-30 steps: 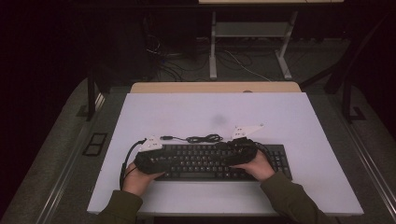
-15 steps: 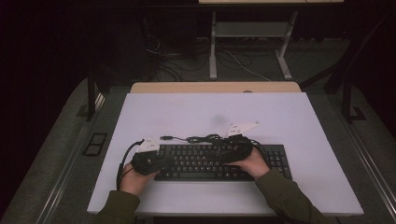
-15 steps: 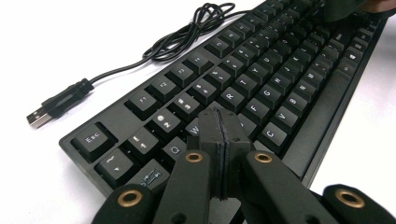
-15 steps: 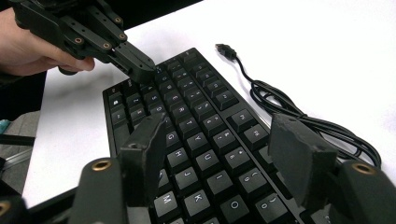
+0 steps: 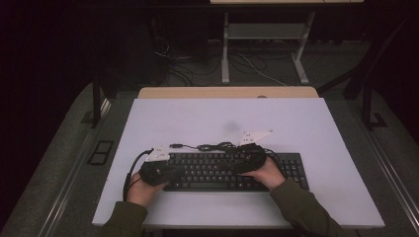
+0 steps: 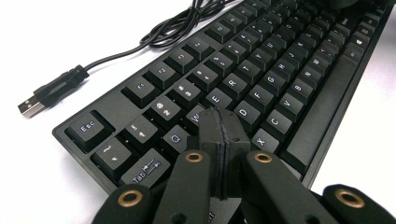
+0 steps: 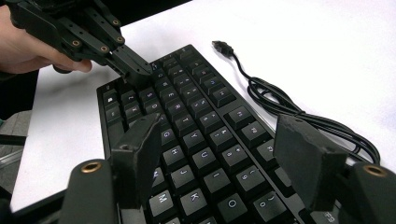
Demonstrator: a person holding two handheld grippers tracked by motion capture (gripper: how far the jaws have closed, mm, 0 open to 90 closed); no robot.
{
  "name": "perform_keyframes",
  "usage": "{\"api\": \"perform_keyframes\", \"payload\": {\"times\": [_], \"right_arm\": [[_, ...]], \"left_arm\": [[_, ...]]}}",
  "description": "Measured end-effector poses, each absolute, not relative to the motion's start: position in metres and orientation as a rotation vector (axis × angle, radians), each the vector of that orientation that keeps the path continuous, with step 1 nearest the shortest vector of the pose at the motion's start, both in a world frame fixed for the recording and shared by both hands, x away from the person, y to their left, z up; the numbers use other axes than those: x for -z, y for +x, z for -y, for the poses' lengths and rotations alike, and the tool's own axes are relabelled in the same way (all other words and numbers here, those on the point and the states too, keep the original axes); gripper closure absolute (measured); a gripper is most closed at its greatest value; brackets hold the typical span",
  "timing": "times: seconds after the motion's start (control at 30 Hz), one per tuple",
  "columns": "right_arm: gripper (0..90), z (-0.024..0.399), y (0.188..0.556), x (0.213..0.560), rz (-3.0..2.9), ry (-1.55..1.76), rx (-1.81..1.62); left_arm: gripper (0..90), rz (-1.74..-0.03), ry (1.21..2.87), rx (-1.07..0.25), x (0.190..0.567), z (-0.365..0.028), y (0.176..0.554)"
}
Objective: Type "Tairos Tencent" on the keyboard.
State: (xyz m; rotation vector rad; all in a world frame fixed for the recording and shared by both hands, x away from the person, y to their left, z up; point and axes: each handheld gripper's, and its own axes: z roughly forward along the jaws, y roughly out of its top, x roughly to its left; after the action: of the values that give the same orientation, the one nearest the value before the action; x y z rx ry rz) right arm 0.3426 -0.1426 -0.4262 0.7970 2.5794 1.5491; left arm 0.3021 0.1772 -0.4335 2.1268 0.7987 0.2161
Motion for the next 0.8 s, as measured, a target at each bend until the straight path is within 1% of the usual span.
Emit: {"api": "perform_keyframes", "payload": {"times": [0.8], "right_arm": [[32.0,0.1428,0.3424,0.4261,-2.574,0.802,-1.543]], "left_arm": [[89.2,-0.805,2.146,-0.198,0.4364,-0.1762,0.3035]]}}
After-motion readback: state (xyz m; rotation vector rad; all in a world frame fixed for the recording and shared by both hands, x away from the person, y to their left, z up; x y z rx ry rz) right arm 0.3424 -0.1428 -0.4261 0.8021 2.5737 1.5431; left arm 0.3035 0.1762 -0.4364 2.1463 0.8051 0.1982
